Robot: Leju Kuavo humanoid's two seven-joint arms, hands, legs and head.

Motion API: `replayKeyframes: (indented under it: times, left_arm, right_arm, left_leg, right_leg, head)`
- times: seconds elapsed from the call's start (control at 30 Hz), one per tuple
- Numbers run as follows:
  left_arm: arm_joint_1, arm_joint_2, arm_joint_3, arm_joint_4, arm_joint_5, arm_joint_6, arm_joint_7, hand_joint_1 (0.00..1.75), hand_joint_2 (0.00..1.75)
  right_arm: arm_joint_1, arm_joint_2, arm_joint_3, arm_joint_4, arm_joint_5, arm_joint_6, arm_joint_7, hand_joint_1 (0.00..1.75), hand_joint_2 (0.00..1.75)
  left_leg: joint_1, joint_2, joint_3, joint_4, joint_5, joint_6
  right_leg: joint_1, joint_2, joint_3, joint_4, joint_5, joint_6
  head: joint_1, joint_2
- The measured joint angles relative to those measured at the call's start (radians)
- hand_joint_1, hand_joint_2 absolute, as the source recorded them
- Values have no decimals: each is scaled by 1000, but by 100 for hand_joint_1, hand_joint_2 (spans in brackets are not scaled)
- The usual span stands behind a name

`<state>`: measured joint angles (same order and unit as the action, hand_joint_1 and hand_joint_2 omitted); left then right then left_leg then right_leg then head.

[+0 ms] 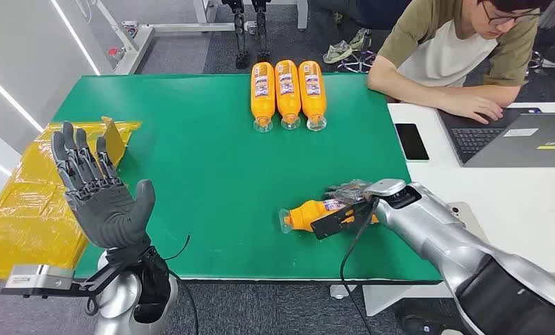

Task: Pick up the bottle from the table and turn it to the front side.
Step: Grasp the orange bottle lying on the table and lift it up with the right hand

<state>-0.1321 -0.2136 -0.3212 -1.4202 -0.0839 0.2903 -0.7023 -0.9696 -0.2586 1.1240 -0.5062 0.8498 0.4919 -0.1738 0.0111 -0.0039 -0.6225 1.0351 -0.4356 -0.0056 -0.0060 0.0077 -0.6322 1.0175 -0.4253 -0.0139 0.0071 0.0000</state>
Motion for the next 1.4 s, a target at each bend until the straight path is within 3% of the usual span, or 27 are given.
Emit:
replayKeyframes:
  times: [0.03, 0.07, 0.13, 0.2, 0.7, 0.9, 1.07, 1.4]
  left_arm:
    - [0, 0, 0, 0, 0, 0, 0, 0, 175]
    - [-1, 0, 0, 0, 1, 0, 0, 0, 175]
    - [-3, 0, 0, 0, 2, 1, 0, 0, 175]
    - [-4, 0, 0, 0, 3, 3, 0, 0, 175]
    - [-5, 0, 0, 0, 2, 2, 0, 0, 175]
    - [-4, 1, 0, 1, -11, 1, 0, 0, 175]
    - [2, 0, 0, 2, 4, -48, 0, 0, 175]
    - [8, 0, 0, 2, 9, -60, 0, 0, 175]
  right_arm:
    - [1, -3, 3, 0, -1, -5, 4, 51, 175]
    - [1, -5, 6, 0, -2, -12, 8, 74, 175]
    - [2, -12, 17, 0, -4, -45, 26, 158, 175]
    - [3, -15, 26, 0, -4, -87, 43, 173, 175]
    - [27, -7, 40, 6, -62, -266, 80, 175, 175]
    - [93, 22, -2, -6, -98, -500, 150, 175, 175]
    - [200, 68, -113, -78, -125, -726, 156, 175, 175]
    - [271, 99, -224, -151, -127, -754, 156, 175, 175]
  left_leg:
    - [0, 0, 0, 0, 0, 0]
    - [0, 0, 0, 0, 0, 0]
    - [0, 0, 0, 0, 0, 0]
    - [0, 1, 1, 0, 0, 1]
    - [0, 2, 1, 0, 0, 1]
    - [0, 4, 2, 0, 0, 1]
    - [0, 3, 1, 0, 1, 1]
    - [0, 1, -1, -1, 0, 1]
  right_leg:
    - [0, 0, 0, 0, 0, 0]
    - [0, 0, 0, 0, 0, 0]
    - [0, 0, 0, 0, 0, 0]
    - [0, 1, 1, 0, 0, 0]
    - [0, 2, 1, 0, 1, 1]
    - [0, 3, 2, 0, 1, 1]
    - [0, 2, 1, 0, 2, 1]
    - [0, 0, 0, 0, 0, 0]
  head:
    - [0, 0]
    - [0, 0]
    - [0, 0]
    - [0, 0]
    - [0, 0]
    - [0, 0]
    - [0, 0]
    - [0, 0]
